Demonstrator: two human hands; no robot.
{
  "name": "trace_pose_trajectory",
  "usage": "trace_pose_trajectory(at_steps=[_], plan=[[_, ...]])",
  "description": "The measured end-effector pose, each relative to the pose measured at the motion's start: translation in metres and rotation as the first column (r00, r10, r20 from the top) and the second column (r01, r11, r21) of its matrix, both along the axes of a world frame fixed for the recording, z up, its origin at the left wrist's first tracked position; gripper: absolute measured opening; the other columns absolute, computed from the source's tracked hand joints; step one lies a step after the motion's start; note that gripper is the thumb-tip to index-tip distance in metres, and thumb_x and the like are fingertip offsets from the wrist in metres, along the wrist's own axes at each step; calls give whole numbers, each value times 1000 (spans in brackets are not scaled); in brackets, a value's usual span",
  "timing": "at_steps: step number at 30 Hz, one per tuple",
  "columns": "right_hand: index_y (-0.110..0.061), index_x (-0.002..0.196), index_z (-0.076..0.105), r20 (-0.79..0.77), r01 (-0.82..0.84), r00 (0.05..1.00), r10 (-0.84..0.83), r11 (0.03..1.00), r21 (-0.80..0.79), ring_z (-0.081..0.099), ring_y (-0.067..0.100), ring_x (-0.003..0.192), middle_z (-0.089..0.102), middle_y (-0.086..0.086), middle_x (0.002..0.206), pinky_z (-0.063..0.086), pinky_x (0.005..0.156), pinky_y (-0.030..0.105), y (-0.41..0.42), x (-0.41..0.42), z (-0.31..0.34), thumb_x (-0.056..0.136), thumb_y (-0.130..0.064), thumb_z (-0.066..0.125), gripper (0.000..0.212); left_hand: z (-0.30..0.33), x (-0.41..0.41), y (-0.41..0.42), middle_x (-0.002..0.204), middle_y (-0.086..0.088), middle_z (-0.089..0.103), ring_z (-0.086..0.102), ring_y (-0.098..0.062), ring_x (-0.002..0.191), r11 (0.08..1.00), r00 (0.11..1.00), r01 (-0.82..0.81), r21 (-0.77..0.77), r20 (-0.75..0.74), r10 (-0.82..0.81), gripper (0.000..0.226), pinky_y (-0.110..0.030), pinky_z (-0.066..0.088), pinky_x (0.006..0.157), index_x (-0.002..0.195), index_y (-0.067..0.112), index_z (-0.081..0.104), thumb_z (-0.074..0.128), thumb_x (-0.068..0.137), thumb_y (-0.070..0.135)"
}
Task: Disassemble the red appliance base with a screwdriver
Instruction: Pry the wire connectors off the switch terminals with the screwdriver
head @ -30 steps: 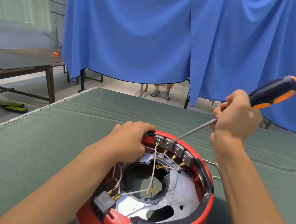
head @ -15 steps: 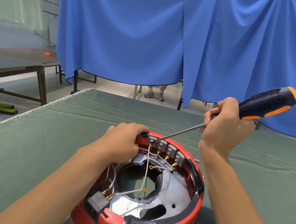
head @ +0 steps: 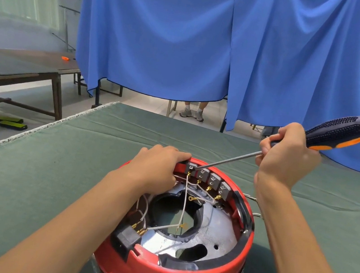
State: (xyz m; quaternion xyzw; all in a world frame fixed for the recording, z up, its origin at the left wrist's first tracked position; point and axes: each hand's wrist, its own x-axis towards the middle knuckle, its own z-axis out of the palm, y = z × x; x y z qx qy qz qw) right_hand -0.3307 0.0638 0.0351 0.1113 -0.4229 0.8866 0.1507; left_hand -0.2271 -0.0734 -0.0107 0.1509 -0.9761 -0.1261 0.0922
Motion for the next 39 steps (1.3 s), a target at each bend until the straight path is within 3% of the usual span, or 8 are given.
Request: trace_pose_trajectory(at_steps=[5,10,16,19,26,34,39], plan=[[-21,31,30,19,8,1000,-8,1000,6,25,17,35,28,-5,36,19,43,15,-4,-7,5,60,-14,48,35,0,1,0,136,6,49,41,-25,125,999,999,21,40,-41,-19,59,-44,31,101,136,34,42,58,81,19],[-15,48,30,56,2,998,-2,1000,1,26,17,37,30,-5,37,20,43,14,-6,-15,5,66,-10,49,26,0,1,-3,135,5,50,42,-26,125,999,998,17,50,-59,-14,58,-44,32,101,135,35,44,57,81,18],[-15,53,31,119,-51,992,40,994,97,26,16,39,31,-3,41,19,43,18,-14,-14,-7,73,-6,50,29,-2,-1,-3,143,7,44,38,-23,130,999,999,0,33,-38,2,66,-47,30,106,143,36,33,51,84,10],[-14,51,31,37,-50,998,46,991,126,26,17,39,30,-3,41,20,42,18,-16,-5,-3,71,-8,50,29,-3,-1,-2,144,6,42,37,-22,131,999,999,-3,34,-43,5,66,-45,29,106,143,36,33,51,85,10],[-17,50,25,-153,15,988,-13,1000,15,24,20,40,25,-4,40,21,43,15,0,8,17,65,-12,50,29,-2,-2,-4,140,3,47,39,-24,129,998,997,-4,62,-71,9,60,-45,30,105,140,36,39,48,86,10],[-22,43,30,-205,-12,979,8,1000,-16,24,20,44,26,-1,43,22,43,15,-5,23,4,66,-8,49,33,-3,-2,-3,139,2,48,40,-25,128,996,997,-14,84,-79,21,58,-45,29,104,139,34,40,48,87,10],[-13,56,31,-267,34,963,-22,999,39,27,19,37,25,0,44,23,41,14,-7,31,-1,67,-8,49,22,-3,-3,-4,139,1,48,39,-25,127,996,997,-21,91,-73,27,58,-45,28,103,139,34,40,48,87,11]])
